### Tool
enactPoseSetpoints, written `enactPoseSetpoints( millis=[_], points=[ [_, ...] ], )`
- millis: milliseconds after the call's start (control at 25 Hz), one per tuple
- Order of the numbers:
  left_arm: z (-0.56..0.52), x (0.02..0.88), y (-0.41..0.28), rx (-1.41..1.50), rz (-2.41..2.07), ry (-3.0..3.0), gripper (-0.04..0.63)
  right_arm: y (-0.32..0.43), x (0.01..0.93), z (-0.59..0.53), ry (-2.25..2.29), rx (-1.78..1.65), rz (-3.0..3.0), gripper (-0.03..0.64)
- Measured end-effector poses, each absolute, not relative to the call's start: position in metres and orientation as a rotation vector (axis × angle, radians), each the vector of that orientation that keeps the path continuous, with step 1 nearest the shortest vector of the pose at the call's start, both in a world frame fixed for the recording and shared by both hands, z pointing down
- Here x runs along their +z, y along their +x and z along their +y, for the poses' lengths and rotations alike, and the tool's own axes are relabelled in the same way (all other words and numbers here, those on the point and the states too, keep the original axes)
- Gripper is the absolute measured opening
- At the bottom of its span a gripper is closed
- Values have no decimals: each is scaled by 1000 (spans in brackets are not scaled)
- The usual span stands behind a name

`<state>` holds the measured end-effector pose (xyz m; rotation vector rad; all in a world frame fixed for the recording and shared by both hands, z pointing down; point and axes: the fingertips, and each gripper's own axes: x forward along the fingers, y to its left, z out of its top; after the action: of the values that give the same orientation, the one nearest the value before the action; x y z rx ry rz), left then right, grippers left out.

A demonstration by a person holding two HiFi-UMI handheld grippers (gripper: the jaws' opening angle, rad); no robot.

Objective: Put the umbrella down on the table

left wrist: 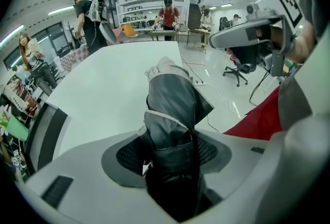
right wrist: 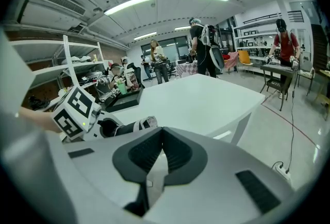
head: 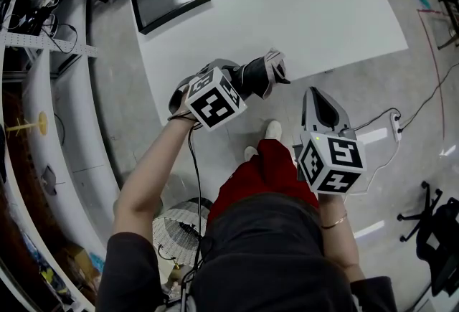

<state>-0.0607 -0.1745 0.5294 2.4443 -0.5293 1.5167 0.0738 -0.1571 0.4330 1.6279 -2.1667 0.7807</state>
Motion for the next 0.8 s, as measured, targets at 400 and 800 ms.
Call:
enactPoseSetpoints(
  millis=[400,800],
  points=[
    [-177,529,-64,1530,-572,2439,284,75,432,-148,1639,782,-2160,18],
    [-172,512,-65,1537,-600,2512,284,71,426,-144,1645,788,-2175,18]
  ],
)
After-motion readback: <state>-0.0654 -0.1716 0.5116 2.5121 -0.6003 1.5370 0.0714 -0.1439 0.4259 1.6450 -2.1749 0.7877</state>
